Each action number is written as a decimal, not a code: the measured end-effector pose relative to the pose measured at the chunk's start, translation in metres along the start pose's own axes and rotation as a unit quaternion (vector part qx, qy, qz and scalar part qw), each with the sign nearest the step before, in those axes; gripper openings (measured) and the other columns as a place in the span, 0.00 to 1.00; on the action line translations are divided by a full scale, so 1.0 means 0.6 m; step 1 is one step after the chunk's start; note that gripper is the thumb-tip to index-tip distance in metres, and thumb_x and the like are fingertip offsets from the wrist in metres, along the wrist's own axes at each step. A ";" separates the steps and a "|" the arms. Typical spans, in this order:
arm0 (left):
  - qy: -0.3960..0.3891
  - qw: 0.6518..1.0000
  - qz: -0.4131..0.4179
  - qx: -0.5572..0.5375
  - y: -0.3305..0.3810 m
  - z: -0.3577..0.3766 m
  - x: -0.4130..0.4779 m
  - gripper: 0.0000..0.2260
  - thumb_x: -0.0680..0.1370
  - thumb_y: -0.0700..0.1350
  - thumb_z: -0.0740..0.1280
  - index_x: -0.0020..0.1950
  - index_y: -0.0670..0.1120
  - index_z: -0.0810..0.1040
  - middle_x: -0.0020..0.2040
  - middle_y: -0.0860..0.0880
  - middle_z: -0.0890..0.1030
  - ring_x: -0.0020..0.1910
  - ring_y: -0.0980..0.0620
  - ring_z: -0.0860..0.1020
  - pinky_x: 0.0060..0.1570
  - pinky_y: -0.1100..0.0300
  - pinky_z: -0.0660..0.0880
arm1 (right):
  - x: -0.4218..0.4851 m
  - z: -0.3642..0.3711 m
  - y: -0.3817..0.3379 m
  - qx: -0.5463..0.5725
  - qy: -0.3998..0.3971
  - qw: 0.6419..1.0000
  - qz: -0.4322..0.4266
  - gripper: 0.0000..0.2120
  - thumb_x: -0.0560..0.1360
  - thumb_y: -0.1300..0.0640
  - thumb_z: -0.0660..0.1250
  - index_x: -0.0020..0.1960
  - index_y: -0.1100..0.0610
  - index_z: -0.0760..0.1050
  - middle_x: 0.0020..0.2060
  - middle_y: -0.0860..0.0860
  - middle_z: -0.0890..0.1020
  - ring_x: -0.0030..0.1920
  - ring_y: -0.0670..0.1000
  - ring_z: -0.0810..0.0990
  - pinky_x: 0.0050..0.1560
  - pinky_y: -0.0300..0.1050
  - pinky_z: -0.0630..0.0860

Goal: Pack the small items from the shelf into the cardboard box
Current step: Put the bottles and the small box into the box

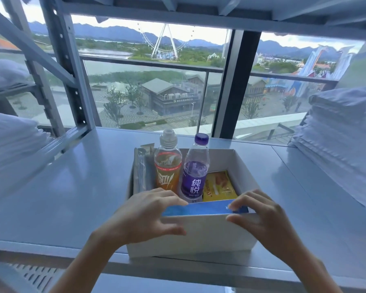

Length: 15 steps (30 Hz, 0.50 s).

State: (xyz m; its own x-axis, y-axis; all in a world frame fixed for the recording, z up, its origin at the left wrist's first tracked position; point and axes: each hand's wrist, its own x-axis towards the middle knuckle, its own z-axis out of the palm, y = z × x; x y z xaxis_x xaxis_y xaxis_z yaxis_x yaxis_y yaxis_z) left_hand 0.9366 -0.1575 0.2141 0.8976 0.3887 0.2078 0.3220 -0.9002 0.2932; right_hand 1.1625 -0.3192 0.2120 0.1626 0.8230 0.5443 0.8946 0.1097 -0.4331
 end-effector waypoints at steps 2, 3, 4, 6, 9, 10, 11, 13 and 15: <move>0.013 1.000 0.012 0.019 0.000 -0.002 0.000 0.27 0.67 0.69 0.64 0.63 0.61 0.73 0.57 0.65 0.76 0.55 0.65 0.71 0.51 0.64 0.71 | 0.005 0.011 -0.020 -0.035 -0.017 0.999 -0.008 0.19 0.67 0.32 0.64 0.37 0.48 0.76 0.35 0.38 0.79 0.41 0.42 0.76 0.42 0.38 0.72; 0.030 0.999 0.019 0.026 0.001 -0.002 -0.002 0.24 0.68 0.66 0.67 0.61 0.60 0.75 0.56 0.64 0.77 0.54 0.64 0.72 0.50 0.63 0.73 | 0.005 0.020 -0.029 -0.065 -0.019 0.998 -0.020 0.17 0.66 0.34 0.66 0.37 0.48 0.76 0.35 0.39 0.79 0.41 0.43 0.76 0.42 0.39 0.72; 0.050 0.998 0.026 0.029 0.002 -0.003 -0.004 0.21 0.68 0.64 0.69 0.58 0.59 0.77 0.54 0.63 0.78 0.53 0.63 0.74 0.49 0.62 0.74 | 0.004 0.028 -0.037 -0.088 -0.015 0.996 -0.028 0.16 0.65 0.36 0.69 0.36 0.49 0.77 0.34 0.40 0.79 0.41 0.45 0.76 0.42 0.40 0.72; 0.087 0.995 0.036 0.012 0.006 -0.006 -0.013 0.17 0.68 0.62 0.71 0.53 0.57 0.80 0.50 0.62 0.80 0.51 0.61 0.75 0.47 0.60 0.76 | -0.001 0.036 -0.045 -0.084 0.004 0.996 -0.012 0.14 0.65 0.41 0.72 0.36 0.51 0.78 0.34 0.41 0.79 0.41 0.48 0.76 0.44 0.43 0.72; 0.144 0.988 0.020 -0.050 0.007 -0.017 -0.028 0.14 0.70 0.62 0.67 0.49 0.55 0.82 0.47 0.61 0.81 0.50 0.61 0.77 0.47 0.60 0.77 | -0.007 0.017 -0.040 0.021 0.040 0.998 0.041 0.13 0.65 0.43 0.73 0.40 0.52 0.80 0.39 0.43 0.81 0.46 0.45 0.76 0.51 0.35 0.70; 0.164 0.985 0.002 -0.058 0.003 -0.022 -0.031 0.15 0.71 0.62 0.66 0.48 0.54 0.83 0.47 0.60 0.81 0.49 0.60 0.77 0.47 0.59 0.77 | -0.005 0.006 -0.035 0.025 0.051 0.997 0.050 0.11 0.67 0.45 0.72 0.41 0.53 0.80 0.41 0.44 0.82 0.47 0.44 0.77 0.52 0.32 0.69; 0.184 0.981 -0.017 -0.053 -0.003 -0.028 -0.032 0.14 0.72 0.60 0.65 0.47 0.52 0.83 0.47 0.58 0.82 0.49 0.59 0.78 0.48 0.58 0.78 | 0.001 -0.006 -0.027 0.007 0.059 0.997 0.055 0.11 0.68 0.46 0.72 0.43 0.53 0.81 0.42 0.45 0.82 0.48 0.45 0.77 0.52 0.32 0.69; 0.232 0.970 -0.067 -0.020 -0.016 -0.036 -0.029 0.12 0.73 0.55 0.66 0.49 0.49 0.82 0.50 0.54 0.82 0.50 0.54 0.78 0.48 0.54 0.77 | 0.023 -0.026 0.001 -0.040 0.066 0.994 0.082 0.11 0.69 0.52 0.73 0.49 0.55 0.80 0.47 0.50 0.82 0.49 0.50 0.79 0.55 0.39 0.71; 0.269 0.952 -0.145 0.003 -0.031 -0.038 -0.019 0.11 0.73 0.45 0.70 0.55 0.45 0.80 0.56 0.48 0.80 0.53 0.46 0.79 0.51 0.50 0.76 | 0.054 -0.038 0.031 -0.063 0.034 0.986 0.150 0.18 0.70 0.56 0.73 0.58 0.58 0.77 0.54 0.55 0.81 0.52 0.54 0.80 0.57 0.52 0.75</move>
State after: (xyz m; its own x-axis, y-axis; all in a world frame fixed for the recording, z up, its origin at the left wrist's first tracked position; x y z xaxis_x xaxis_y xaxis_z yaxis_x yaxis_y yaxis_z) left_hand 0.9134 -0.1409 0.2276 0.4863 0.6643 0.5677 0.5361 -0.7398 0.4065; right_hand 1.1938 -0.3032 0.2376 0.4520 0.7681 0.4535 0.8458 -0.2076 -0.4914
